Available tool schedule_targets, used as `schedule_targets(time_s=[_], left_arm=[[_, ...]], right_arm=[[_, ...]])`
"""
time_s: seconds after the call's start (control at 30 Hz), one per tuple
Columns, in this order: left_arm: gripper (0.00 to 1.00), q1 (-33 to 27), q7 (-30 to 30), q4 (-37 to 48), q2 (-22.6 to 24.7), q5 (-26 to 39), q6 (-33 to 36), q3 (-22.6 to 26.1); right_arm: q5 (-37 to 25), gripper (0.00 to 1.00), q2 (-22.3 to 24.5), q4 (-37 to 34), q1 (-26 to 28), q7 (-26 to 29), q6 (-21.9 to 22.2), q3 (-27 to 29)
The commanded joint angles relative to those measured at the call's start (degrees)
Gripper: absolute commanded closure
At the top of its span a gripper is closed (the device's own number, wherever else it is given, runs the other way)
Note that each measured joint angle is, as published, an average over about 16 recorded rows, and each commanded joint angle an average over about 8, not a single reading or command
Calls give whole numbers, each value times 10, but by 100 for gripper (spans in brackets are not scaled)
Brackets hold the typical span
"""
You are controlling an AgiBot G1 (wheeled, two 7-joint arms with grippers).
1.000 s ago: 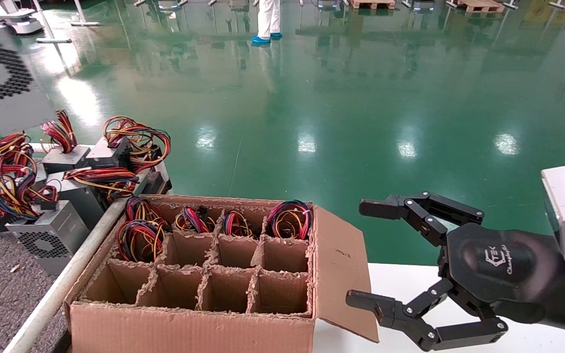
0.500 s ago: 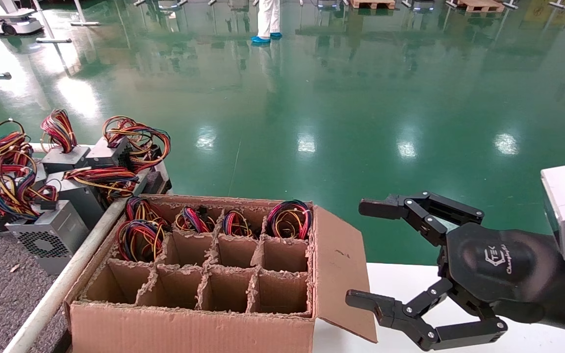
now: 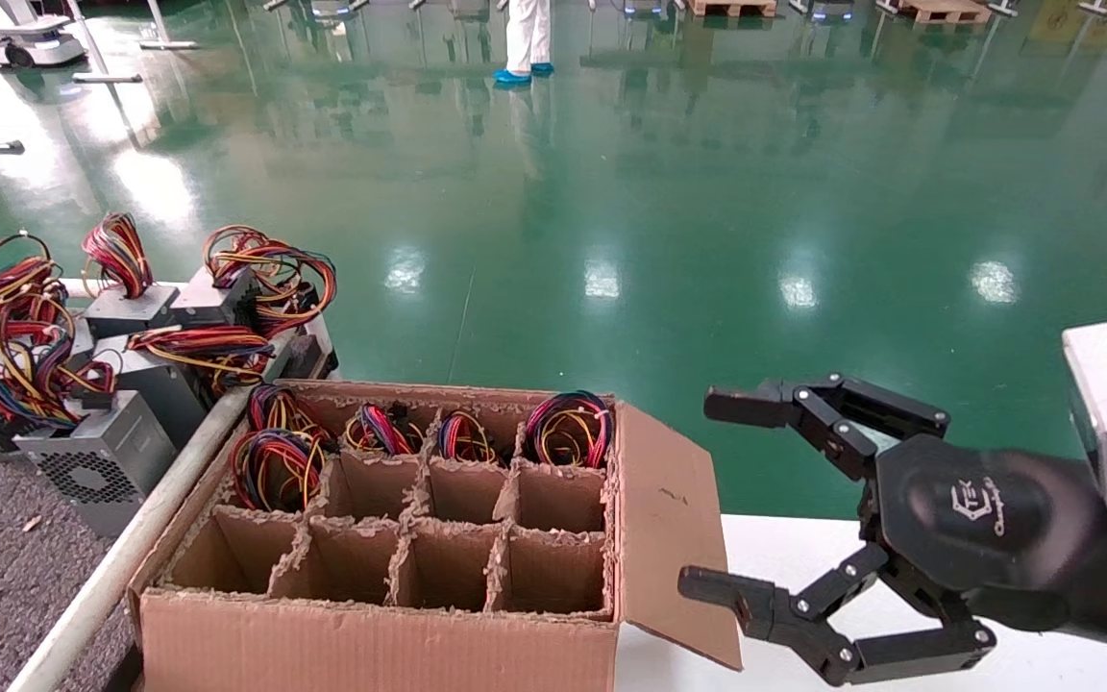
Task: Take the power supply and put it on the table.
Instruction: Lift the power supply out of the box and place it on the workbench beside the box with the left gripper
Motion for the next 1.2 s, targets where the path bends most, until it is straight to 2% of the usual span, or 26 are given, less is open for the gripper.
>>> schedule_targets(time_s=[0.03, 1.2], left_arm=[[100, -4, 0, 6, -3, 2, 5, 1], [100, 42, 22, 7, -2, 10, 4, 8]], right_arm=[[0, 0, 0, 0, 0, 0, 0, 0], [0, 0, 0, 0, 0, 0, 0, 0]])
